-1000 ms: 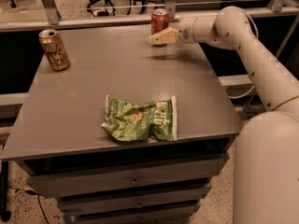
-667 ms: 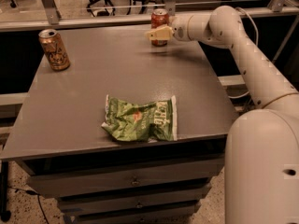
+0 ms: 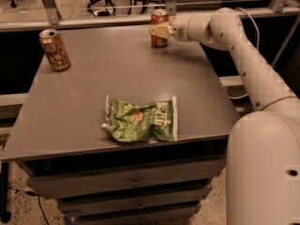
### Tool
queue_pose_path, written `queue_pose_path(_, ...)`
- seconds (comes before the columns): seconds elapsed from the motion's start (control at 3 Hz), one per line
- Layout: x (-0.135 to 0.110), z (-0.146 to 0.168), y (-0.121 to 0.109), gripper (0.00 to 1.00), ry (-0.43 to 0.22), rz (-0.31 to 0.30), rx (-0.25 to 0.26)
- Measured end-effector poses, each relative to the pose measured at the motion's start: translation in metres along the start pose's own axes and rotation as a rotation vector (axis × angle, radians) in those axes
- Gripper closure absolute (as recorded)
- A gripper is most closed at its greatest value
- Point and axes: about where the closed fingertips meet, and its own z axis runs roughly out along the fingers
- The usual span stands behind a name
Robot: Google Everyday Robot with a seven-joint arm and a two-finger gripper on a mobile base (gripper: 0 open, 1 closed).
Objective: Move coke can near green jalapeno chip bag
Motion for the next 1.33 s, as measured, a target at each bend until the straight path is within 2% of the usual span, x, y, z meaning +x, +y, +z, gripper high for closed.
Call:
queue_pose_path(0.33, -0.009, -0.015, 0.012, 0.88, -0.005, 0.009, -0.031)
queue_pose_path(0.67, -0.028, -0.043, 0.038, 1.00, 0.007, 0.017, -0.112)
queue_pose_path(1.0, -0.030, -0.089, 0.074, 1.00, 0.063, 0.025, -0.235)
queue_pose_path(1.33, -0.027, -0.133, 0.098, 1.00, 0.089, 0.038, -0.295)
